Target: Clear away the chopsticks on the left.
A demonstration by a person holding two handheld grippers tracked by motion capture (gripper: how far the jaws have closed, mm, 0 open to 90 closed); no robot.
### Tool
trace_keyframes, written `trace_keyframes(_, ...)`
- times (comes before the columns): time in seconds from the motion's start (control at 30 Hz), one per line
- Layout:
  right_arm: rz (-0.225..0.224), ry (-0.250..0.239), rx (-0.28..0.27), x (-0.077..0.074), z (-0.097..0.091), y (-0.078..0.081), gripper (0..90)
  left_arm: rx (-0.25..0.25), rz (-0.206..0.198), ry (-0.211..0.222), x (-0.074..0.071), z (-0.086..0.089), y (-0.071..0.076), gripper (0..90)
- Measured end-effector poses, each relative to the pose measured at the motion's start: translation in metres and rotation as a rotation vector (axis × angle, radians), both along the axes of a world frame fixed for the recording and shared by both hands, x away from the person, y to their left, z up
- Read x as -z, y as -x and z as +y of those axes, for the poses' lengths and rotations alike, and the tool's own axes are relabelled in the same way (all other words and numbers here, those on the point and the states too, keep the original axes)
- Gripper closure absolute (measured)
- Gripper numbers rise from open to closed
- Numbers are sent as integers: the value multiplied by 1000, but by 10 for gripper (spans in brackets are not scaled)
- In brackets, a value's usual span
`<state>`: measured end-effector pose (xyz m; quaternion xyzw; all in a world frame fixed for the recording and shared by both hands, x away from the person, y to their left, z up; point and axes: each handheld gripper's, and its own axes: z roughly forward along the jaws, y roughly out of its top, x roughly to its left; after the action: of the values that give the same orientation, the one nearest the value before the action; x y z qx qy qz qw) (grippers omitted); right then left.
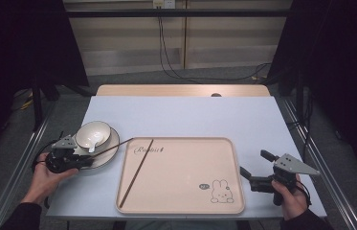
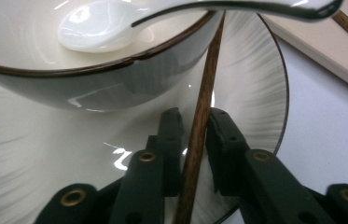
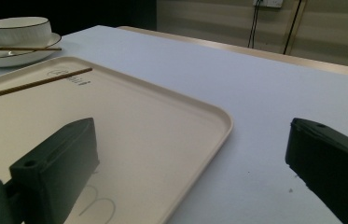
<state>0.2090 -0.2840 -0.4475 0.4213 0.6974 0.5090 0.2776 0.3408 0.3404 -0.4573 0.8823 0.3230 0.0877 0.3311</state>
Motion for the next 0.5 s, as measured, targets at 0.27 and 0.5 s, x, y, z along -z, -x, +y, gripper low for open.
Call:
trace_keyframes(0.27,3,0,4,0,0,0,21,38,14,-6,-2,-3,1,841)
trace_keyframes(0.5,2,0,5,0,0,0,22,42,40,27,-5,-3,2,843)
